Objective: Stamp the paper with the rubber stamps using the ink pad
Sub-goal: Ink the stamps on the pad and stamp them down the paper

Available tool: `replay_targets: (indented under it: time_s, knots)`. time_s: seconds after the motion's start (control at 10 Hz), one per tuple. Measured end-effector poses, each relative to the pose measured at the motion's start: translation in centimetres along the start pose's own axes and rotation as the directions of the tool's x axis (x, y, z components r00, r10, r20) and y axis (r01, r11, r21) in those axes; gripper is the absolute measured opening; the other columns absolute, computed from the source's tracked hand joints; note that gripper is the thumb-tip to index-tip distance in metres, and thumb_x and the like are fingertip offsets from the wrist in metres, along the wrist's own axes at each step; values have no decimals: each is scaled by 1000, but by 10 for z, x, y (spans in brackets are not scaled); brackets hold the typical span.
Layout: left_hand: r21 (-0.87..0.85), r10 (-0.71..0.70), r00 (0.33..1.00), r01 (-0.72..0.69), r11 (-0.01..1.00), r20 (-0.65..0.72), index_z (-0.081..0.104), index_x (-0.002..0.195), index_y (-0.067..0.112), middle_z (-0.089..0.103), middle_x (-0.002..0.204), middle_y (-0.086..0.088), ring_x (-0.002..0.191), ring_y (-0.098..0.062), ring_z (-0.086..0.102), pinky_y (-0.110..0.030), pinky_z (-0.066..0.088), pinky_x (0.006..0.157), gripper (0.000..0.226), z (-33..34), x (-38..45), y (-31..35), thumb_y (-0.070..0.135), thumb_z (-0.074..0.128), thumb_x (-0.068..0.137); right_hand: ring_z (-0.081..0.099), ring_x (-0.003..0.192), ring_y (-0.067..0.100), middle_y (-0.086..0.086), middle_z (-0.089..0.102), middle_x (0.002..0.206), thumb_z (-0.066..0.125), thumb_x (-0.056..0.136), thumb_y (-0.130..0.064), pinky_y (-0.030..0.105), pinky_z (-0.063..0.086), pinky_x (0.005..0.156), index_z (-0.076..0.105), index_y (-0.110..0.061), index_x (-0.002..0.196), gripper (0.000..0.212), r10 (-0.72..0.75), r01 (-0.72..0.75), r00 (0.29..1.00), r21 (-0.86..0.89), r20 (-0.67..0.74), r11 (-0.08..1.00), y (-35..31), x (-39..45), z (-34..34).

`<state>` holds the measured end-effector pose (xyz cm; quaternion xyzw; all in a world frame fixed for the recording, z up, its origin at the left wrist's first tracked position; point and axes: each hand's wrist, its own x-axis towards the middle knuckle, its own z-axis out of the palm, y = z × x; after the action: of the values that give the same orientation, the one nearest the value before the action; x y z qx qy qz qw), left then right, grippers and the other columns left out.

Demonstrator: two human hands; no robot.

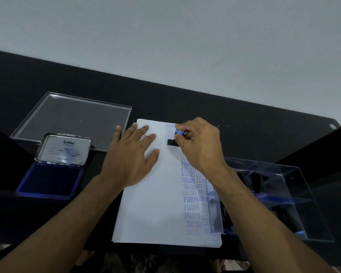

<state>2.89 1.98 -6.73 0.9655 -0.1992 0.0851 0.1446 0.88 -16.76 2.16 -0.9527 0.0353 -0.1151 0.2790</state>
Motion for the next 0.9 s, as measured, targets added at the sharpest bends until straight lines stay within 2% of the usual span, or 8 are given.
replay_targets:
  time_s: [0.1, 0.3, 0.4, 0.7, 0.9]
  knots:
    - [1, 0, 1000, 0, 1000, -3, 56, 142, 25, 45, 155, -2, 149, -26, 31, -60, 16, 122, 64, 0, 0, 0, 62, 28, 98, 56, 83, 5, -2, 66, 109, 72, 88, -20, 0, 34, 73, 73, -17, 114, 25, -1, 1, 1000, -23, 5, 1000, 2, 1, 2]
    - [-4, -2, 1000, 2, 1000, -2, 56, 143, 25, 44, 156, -3, 149, -26, 31, -59, 15, 122, 64, -1, 0, 1, 61, 28, 97, 59, 83, 7, -3, 66, 109, 73, 88, -22, 3, 39, 75, 74, -18, 113, 25, -9, 10, 1000, -52, 21, 999, 3, 4, 7]
    - [-7, 0, 1000, 0, 1000, 0, 56, 143, 25, 44, 156, -3, 149, -27, 31, -59, 15, 122, 64, -2, 0, 1, 61, 28, 97, 61, 83, 8, -2, 67, 109, 73, 88, -22, 13, 49, 81, 74, -17, 112, 24, -23, 24, 999, -56, 23, 998, 3, 4, 8]
    - [-11, -1, 1000, 1, 1000, 2, 56, 143, 25, 44, 156, -3, 149, -27, 31, -60, 17, 121, 65, -2, 0, 1, 61, 27, 97, 58, 81, 6, -3, 66, 109, 74, 88, -22, 0, 34, 71, 74, -18, 112, 24, -9, 11, 999, -61, 43, 998, 5, 5, 11]
    - [-14, -2, 1000, 2, 1000, 4, 56, 143, 25, 44, 155, -3, 149, -27, 31, -60, 17, 121, 67, -2, 0, 1, 63, 25, 97, 58, 80, 6, -5, 64, 107, 74, 87, -22, -2, 35, 68, 74, -18, 110, 23, -21, 24, 999, -61, 44, 998, 6, 4, 10]
